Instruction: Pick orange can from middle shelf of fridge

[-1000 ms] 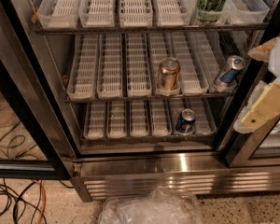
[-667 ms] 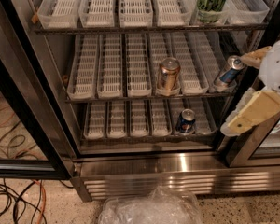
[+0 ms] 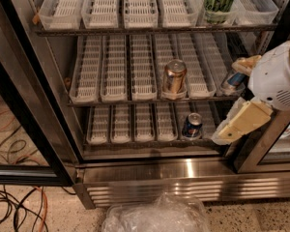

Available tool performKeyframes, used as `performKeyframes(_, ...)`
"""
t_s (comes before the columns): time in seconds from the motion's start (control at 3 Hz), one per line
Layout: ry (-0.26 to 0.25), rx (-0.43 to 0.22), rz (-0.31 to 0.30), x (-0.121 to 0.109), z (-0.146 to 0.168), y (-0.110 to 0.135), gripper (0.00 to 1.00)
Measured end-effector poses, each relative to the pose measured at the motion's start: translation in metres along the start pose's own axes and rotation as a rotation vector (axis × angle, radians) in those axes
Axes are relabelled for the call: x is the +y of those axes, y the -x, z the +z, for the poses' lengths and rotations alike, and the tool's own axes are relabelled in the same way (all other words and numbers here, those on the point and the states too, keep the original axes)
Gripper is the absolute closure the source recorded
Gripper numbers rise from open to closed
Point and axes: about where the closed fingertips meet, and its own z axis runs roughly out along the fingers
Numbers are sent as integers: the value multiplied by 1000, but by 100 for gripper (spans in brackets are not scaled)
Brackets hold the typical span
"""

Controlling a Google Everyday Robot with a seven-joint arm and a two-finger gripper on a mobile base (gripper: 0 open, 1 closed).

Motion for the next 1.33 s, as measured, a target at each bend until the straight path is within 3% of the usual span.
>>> performKeyframes(0.33, -15, -56, 63, 2, 1, 3, 0)
performKeyframes(1.0, -99, -256, 323, 13, 10, 11, 0)
performKeyframes(1.33, -155, -354, 443, 19, 29, 9, 0)
